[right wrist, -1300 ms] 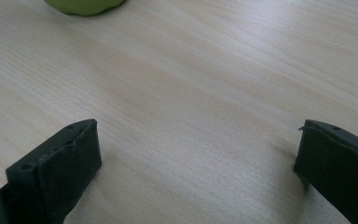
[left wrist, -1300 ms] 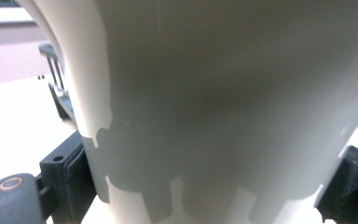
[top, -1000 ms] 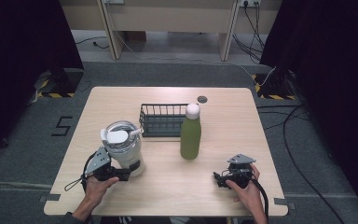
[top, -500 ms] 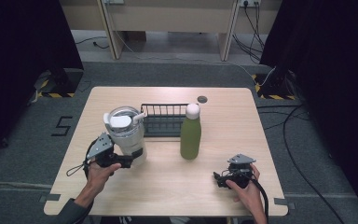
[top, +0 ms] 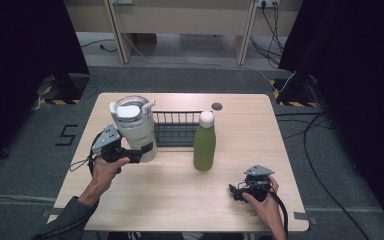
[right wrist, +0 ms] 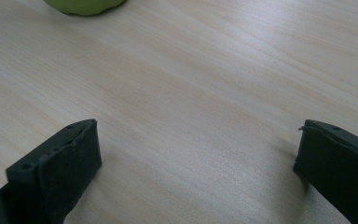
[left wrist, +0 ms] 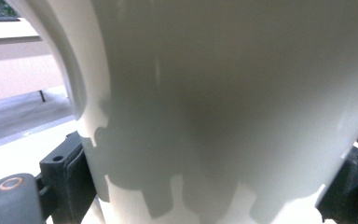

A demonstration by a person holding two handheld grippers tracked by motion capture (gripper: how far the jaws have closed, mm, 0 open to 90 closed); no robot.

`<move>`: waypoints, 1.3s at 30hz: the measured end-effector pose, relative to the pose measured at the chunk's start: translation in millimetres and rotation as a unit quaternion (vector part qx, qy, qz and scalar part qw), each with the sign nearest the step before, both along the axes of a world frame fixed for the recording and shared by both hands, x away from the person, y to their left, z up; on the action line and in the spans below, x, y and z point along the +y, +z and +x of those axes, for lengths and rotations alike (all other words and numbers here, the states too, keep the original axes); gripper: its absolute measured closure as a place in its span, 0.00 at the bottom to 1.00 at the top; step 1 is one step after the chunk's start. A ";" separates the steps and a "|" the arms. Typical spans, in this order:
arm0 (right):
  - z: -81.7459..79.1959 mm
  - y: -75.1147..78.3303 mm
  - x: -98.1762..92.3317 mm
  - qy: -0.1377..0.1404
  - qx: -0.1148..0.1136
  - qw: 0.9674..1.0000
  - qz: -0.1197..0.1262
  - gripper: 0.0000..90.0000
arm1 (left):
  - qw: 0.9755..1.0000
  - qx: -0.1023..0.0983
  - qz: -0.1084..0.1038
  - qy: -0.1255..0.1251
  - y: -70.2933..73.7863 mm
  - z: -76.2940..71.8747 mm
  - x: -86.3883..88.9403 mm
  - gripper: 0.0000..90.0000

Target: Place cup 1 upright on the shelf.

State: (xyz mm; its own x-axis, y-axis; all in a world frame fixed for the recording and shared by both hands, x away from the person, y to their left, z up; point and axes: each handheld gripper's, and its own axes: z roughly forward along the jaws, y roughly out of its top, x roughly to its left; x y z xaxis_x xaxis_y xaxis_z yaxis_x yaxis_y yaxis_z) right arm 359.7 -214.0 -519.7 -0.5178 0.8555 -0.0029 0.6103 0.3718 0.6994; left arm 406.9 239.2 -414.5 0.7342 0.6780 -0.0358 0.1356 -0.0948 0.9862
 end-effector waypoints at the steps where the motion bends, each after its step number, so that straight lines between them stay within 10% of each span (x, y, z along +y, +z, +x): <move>1: 0.2 0.0 -0.1 0.001 -0.001 1.000 0.000 0.00 | 1.000 0.003 -0.001 -0.001 2.2 2.4 -0.1 0.12; 39: 0.5 0.1 -0.5 0.003 -0.001 1.000 -0.003 0.00 | 1.000 0.001 -0.009 -0.006 40.3 82.6 -43.4 0.12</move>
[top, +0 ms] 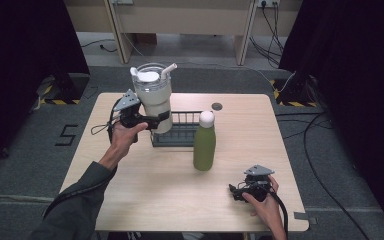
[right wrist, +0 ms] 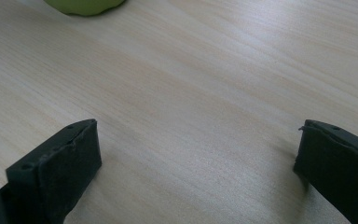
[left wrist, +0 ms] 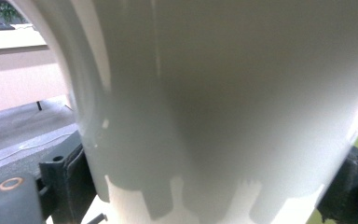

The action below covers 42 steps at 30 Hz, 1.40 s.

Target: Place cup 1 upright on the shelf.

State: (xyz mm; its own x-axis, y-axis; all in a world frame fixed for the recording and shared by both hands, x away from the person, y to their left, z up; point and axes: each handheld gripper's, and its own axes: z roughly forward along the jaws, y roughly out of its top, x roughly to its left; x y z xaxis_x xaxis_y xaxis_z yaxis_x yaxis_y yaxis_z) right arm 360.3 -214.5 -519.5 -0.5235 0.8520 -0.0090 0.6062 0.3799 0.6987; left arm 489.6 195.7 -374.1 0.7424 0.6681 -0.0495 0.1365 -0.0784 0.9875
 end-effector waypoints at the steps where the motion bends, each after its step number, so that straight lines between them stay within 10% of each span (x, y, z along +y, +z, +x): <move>1: -0.4 0.0 0.3 -0.002 0.002 1.000 0.002 0.00 | 1.000 -0.001 0.001 0.000 -0.3 2.0 -1.5 0.12; 42: 0.4 0.0 -0.3 0.002 -0.002 1.000 -0.002 0.00 | 0.999 0.015 0.014 0.034 -44.6 50.0 -20.3 0.12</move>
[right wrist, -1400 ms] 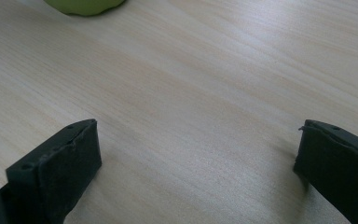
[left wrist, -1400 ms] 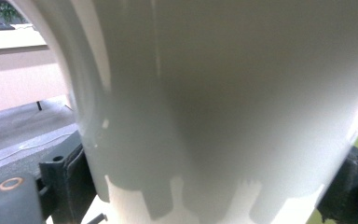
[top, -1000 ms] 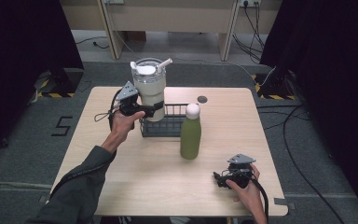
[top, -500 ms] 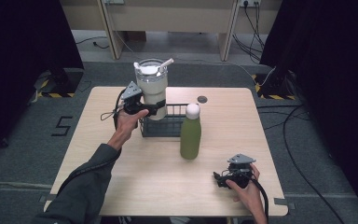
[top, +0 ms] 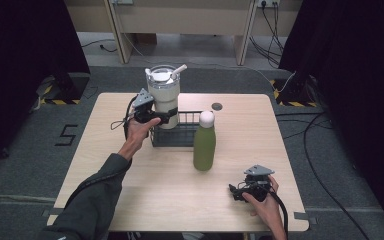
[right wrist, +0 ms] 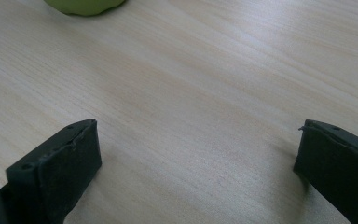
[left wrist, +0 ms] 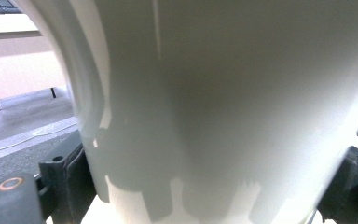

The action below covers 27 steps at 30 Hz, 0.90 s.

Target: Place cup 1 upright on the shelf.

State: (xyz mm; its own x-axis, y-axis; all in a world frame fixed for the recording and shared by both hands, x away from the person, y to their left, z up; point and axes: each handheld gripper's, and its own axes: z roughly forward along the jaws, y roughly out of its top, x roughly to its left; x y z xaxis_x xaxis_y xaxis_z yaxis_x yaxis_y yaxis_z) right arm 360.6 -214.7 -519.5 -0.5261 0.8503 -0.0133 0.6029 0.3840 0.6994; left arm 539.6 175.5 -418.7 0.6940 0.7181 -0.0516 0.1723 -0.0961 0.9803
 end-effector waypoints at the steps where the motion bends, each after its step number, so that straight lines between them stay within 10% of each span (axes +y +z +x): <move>1: 0.0 0.0 0.0 0.000 0.000 1.000 0.000 0.00 | 1.000 0.002 0.000 0.000 -1.4 0.4 0.3 0.12; 27: 0.0 0.0 0.0 0.000 0.000 1.000 0.000 0.00 | 1.000 0.029 0.012 -0.001 -29.9 1.2 1.3 0.12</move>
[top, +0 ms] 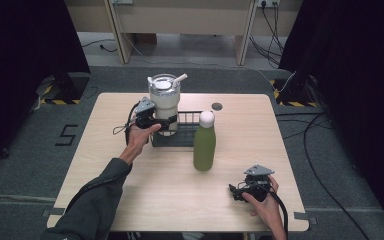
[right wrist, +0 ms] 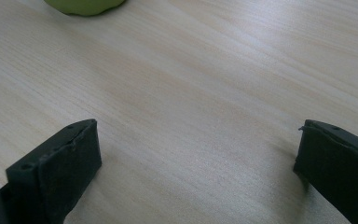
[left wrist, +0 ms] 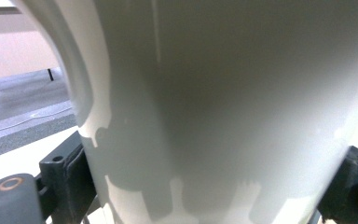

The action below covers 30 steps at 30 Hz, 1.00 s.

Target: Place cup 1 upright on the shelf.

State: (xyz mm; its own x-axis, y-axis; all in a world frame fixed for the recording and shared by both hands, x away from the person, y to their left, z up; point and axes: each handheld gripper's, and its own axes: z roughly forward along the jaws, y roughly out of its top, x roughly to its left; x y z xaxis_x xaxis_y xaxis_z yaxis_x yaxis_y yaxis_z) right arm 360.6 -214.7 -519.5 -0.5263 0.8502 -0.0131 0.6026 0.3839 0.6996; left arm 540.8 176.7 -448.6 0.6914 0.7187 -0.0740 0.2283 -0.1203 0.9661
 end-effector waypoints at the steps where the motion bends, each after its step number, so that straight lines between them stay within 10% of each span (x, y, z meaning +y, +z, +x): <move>1: 0.0 0.0 0.0 0.000 0.000 1.000 0.000 0.00 | 1.000 0.000 0.000 0.000 0.0 0.0 0.0 0.12; 18: 0.0 0.0 0.0 0.000 0.000 1.000 0.000 0.00 | 1.000 -0.030 0.004 0.001 -12.5 -8.7 -0.6 0.11; 30: 0.0 -0.1 0.0 0.000 0.000 1.000 0.000 0.00 | 0.999 -0.033 -0.034 0.010 -17.2 -11.6 -3.1 0.09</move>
State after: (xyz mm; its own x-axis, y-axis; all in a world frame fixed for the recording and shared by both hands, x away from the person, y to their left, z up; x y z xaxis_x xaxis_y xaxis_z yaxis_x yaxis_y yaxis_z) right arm 360.6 -214.7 -519.5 -0.5265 0.8501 -0.0125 0.6027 0.3836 0.6997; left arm 529.2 173.6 -465.8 0.6812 0.7279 -0.0780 0.1665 -0.0504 0.9848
